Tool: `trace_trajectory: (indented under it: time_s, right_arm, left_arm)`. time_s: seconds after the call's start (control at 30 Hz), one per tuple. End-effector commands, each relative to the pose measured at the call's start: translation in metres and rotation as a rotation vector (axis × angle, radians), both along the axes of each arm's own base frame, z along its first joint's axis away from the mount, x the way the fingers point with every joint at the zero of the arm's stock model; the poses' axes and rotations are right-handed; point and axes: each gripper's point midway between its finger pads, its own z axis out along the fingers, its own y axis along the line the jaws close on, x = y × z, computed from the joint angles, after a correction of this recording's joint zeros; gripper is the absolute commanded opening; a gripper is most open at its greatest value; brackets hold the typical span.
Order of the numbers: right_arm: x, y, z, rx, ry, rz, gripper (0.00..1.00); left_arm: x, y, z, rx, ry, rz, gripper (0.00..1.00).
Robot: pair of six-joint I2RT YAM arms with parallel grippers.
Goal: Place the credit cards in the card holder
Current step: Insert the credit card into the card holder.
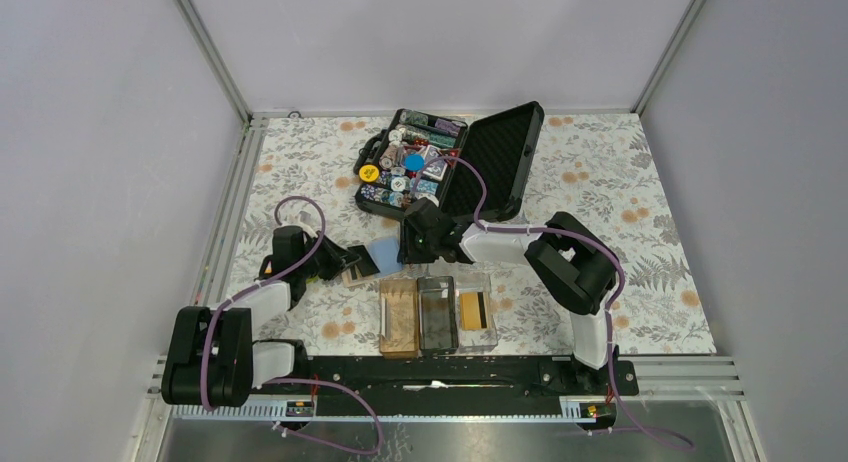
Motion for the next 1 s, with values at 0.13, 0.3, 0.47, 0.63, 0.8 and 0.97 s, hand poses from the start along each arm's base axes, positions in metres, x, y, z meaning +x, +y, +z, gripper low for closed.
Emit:
trace_trajectory:
  time_s: [0.13,0.3,0.47,0.63,0.8,0.97]
  right_arm:
    - [-0.007,-0.004,-0.012,-0.060,0.032,0.000,0.39]
    - [-0.007,-0.004,-0.012,-0.063,0.032,0.002,0.39]
    - [-0.007,-0.004,-0.012,-0.065,0.033,0.002,0.39]
    - [-0.007,-0.004,-0.013,-0.070,0.037,0.002,0.39]
    - [-0.006,-0.002,-0.014,-0.072,0.040,0.006,0.39]
    - [-0.006,-0.003,-0.015,-0.075,0.041,0.006,0.39]
  left_arm:
    - [0.010,0.004,0.005,0.051,-0.042,-0.023,0.00]
    - [0.012,-0.003,0.001,0.015,-0.043,-0.055,0.00]
    - [0.014,-0.008,-0.001,-0.010,-0.046,-0.076,0.00]
    - [0.013,-0.011,-0.005,-0.016,-0.041,-0.095,0.00]
    - [0.012,-0.017,-0.004,-0.021,-0.045,-0.126,0.00]
    - [0.010,-0.022,-0.002,-0.036,-0.053,-0.154,0.00]
